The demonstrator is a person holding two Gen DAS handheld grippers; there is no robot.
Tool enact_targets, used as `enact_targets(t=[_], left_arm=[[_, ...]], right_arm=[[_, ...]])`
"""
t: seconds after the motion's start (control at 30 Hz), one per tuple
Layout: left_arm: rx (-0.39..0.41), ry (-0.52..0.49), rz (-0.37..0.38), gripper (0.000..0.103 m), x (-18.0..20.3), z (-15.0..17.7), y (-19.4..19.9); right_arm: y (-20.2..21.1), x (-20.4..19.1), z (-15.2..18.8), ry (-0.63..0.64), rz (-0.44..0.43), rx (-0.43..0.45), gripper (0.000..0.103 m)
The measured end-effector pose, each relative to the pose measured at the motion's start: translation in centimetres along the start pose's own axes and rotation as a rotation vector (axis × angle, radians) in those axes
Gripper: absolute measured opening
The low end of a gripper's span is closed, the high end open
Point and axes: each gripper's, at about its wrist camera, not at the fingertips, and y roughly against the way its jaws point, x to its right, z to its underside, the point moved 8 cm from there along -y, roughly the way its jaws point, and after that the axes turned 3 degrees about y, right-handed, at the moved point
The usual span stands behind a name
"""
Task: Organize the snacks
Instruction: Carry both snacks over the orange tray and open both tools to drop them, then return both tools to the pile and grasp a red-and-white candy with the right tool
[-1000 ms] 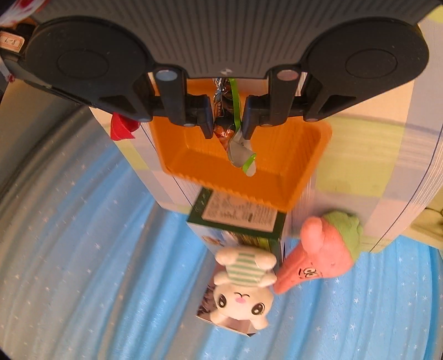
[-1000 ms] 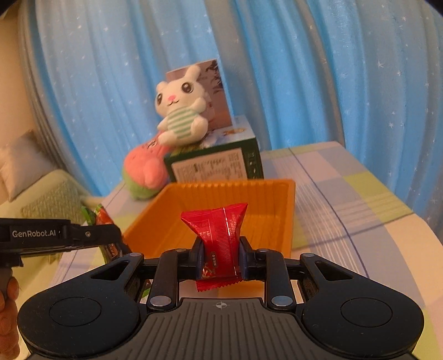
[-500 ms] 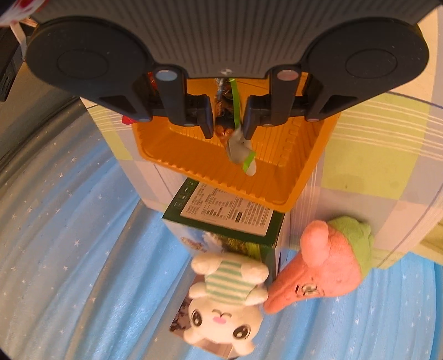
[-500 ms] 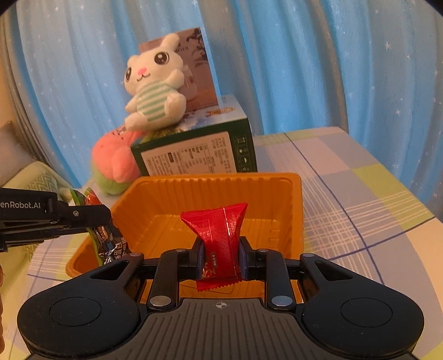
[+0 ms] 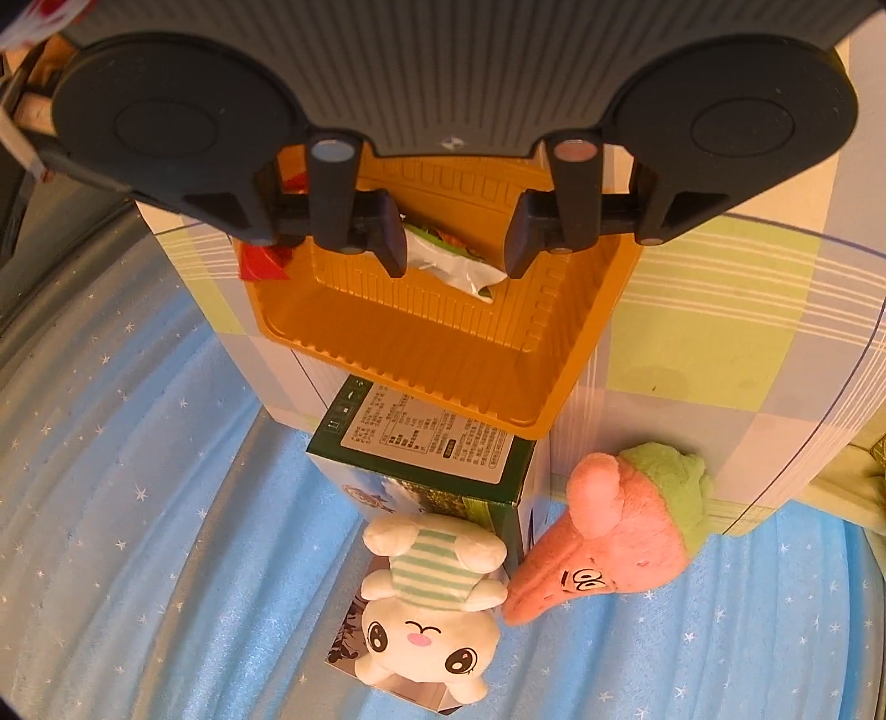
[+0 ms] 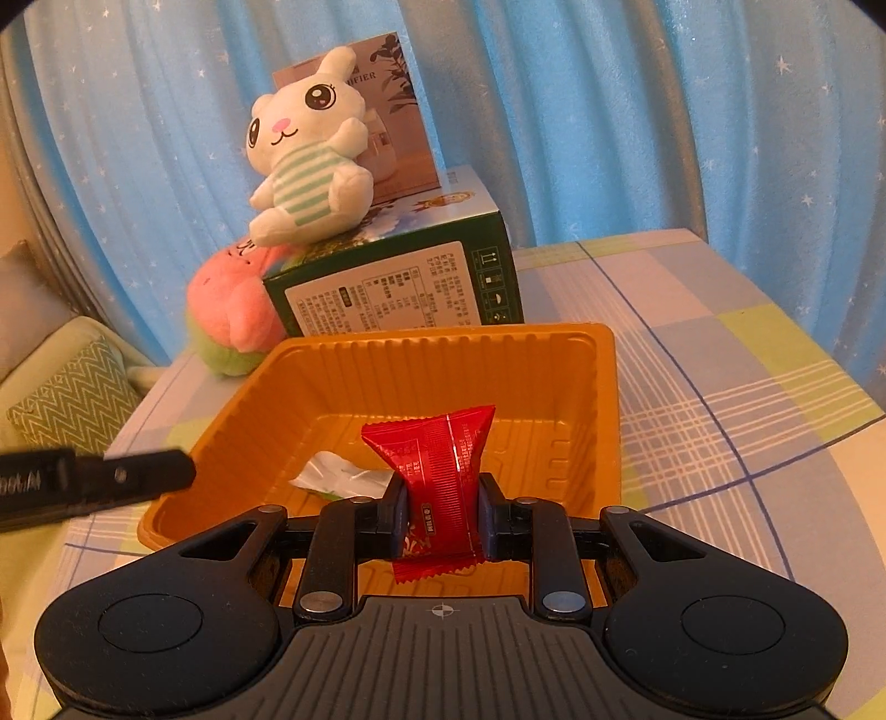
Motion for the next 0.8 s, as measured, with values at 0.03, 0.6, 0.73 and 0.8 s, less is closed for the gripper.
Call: enact_targets(t=[0.03,0.6,0.73,0.8], left_arm=[[0.000,-0.004,-0.001,0.034,0.0,0.1,0.1],[0.030,-0.027,0.002,0.042,1.2,4.7,6.0],[0.040,-0.015,-0.002,0.043,1.3,6.4,8.7],[0.043,-0.019,-0.008,0.043,1.4,7.2,10.0]], right_arm=[[-0.1,-0.1,-0.1,0.002,-0.014,-0.009,0.027],[9.8,1.4,2.2,-0.097,0.003,0.079,0.068],[13.5,0.9,4.5,-0.123,0.001,0.088,0.068],[15.1,0.5,5.5,-0.131,0.003,0.089,0.068]])
